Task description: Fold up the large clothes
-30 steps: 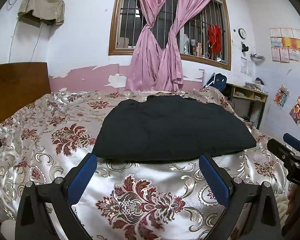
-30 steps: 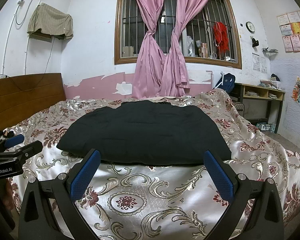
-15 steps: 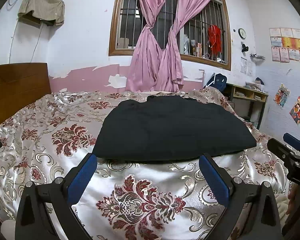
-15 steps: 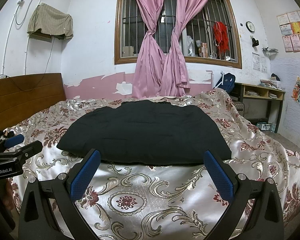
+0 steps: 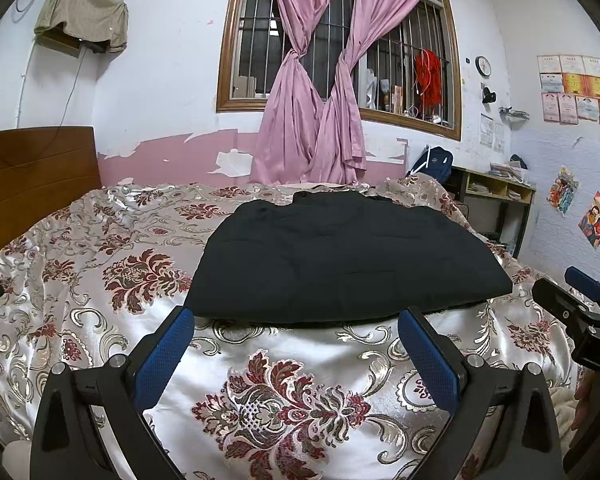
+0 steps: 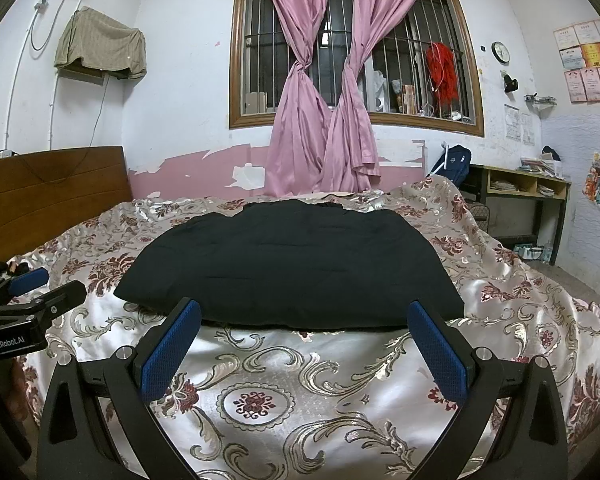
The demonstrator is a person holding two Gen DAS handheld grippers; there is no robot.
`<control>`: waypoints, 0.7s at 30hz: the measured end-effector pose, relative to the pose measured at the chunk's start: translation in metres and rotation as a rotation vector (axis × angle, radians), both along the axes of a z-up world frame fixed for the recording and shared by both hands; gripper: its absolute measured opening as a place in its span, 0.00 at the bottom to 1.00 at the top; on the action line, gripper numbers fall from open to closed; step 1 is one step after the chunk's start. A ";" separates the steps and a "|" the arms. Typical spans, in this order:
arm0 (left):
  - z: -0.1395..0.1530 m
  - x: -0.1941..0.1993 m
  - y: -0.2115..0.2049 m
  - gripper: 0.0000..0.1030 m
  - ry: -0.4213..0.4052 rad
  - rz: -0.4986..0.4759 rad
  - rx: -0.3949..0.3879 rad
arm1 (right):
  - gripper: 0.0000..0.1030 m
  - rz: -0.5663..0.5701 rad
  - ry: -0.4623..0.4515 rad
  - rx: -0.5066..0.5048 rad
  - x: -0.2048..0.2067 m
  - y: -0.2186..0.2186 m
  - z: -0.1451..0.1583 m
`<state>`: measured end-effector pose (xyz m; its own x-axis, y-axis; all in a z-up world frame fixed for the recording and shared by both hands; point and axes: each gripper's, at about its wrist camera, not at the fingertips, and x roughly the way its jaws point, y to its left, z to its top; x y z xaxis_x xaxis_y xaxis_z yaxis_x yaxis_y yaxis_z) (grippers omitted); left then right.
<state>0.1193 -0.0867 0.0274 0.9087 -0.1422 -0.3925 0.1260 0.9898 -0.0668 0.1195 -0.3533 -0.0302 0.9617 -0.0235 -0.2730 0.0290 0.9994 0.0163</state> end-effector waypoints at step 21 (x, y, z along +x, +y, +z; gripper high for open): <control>-0.006 -0.001 -0.011 1.00 0.018 0.000 0.055 | 0.98 0.007 0.005 -0.004 0.002 0.001 -0.005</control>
